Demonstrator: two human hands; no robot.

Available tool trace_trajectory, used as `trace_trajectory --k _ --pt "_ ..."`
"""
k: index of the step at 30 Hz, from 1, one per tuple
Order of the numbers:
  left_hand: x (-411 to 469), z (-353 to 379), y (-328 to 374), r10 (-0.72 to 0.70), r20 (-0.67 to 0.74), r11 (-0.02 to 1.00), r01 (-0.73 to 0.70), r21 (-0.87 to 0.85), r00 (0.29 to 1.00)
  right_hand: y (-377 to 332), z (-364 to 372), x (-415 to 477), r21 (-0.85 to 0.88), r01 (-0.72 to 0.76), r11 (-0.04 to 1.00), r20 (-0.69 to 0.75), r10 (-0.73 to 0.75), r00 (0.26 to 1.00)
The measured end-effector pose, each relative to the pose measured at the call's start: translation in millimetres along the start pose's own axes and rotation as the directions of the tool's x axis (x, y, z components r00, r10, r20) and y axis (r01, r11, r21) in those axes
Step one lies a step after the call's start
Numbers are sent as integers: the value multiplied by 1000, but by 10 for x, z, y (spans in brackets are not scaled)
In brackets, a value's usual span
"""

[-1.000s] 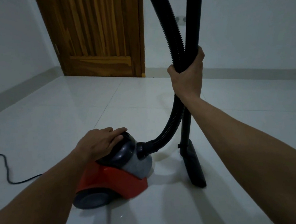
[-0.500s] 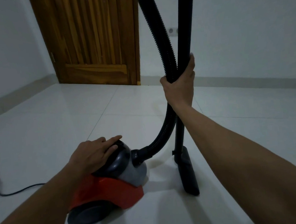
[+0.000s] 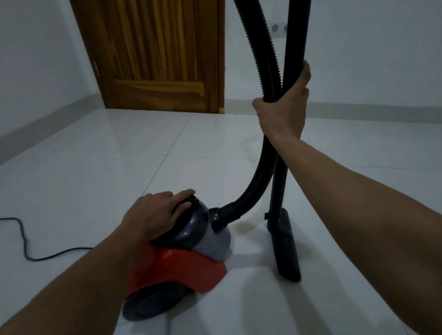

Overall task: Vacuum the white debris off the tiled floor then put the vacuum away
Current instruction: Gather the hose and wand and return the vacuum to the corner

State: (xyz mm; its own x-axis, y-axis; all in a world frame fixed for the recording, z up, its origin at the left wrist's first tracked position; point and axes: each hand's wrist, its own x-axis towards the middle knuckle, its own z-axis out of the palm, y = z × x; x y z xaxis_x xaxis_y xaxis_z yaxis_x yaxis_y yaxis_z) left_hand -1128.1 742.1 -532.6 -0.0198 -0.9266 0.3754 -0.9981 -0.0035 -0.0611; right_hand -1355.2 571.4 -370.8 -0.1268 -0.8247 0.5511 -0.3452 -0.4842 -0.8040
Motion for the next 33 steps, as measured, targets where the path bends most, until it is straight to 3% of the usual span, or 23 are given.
trace_trajectory --k 17,25,33 --pt "-39 -247 -179 -53 -9 998 53 -30 999 -175 138 179 79 -48 996 27 47 999" --pt "198 -642 -454 -160 41 987 160 6 986 -604 588 551 104 -22 994 97 12 995" --pt "567 -1195 -793 -175 35 984 174 28 984 -1136 879 1062 125 -27 992 109 14 994"
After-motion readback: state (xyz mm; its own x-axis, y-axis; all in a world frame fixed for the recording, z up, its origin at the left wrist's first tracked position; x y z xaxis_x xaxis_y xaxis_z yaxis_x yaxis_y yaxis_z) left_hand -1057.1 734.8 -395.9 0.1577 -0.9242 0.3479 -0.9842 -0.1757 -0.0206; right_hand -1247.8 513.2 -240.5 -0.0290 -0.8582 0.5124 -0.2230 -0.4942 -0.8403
